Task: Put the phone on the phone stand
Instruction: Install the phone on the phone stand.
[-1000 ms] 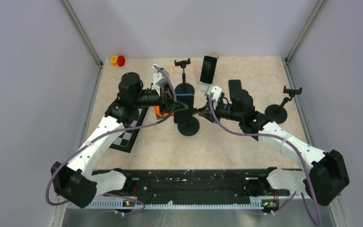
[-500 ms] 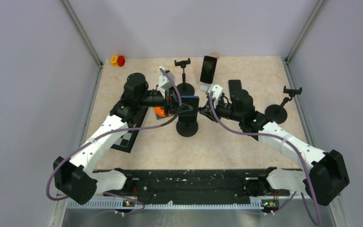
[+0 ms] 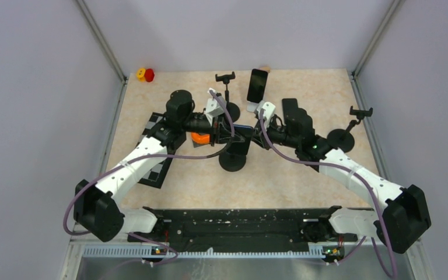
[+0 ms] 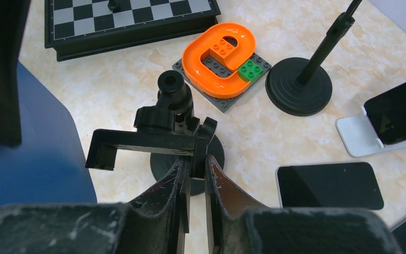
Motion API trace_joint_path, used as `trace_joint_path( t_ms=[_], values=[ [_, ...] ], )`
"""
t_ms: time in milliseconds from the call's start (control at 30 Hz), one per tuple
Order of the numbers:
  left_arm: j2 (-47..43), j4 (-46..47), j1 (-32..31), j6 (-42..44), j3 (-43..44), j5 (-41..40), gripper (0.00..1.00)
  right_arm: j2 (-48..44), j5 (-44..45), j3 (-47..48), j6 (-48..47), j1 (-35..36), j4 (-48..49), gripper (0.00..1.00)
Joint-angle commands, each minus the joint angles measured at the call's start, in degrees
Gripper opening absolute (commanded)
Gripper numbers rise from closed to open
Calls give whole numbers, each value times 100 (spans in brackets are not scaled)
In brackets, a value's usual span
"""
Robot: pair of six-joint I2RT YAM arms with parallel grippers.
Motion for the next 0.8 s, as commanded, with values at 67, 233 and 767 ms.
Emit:
trace_joint_path(
  t_ms=[67,233,767],
  values=[
    [338,259,-347,444,446,359,0,49,-60,482,71,46,264,0],
    [600,-100,-627,791,693,315,0,64,-66,466,24,46,275,0],
    [520,-222,-879,1191,472,330,0,5,-412,341,46,-166,427,0]
  ],
)
